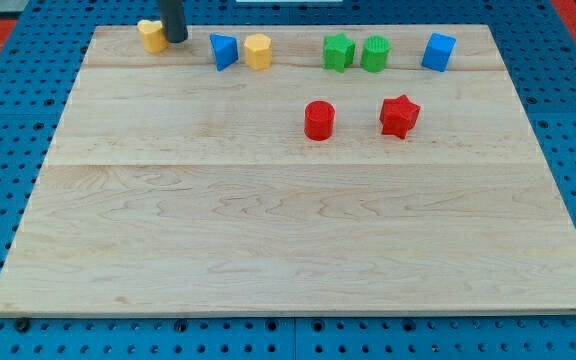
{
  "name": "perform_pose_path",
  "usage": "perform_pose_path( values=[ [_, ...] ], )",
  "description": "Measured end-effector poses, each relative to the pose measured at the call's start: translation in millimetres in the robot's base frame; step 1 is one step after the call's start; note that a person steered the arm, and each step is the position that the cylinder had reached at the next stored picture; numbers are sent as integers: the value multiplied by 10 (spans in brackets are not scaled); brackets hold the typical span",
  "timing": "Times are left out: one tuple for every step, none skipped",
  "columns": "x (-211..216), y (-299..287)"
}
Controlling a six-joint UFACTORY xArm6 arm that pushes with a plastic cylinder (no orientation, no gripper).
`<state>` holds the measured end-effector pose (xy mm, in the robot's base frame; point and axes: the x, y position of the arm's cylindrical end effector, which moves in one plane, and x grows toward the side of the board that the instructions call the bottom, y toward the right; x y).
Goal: Slide the yellow heart to the top left
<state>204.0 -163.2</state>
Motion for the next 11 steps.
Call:
perform_pose_path(
  values=[
    [-29,-55],
    [-129,-69],
    [-119,-292],
    [-118,-353],
    [96,-548],
    [632,-611],
    [899,-1242],
    [776,-1416],
    [211,-1302],
    [40,-1144],
    [390,-747]
  ],
)
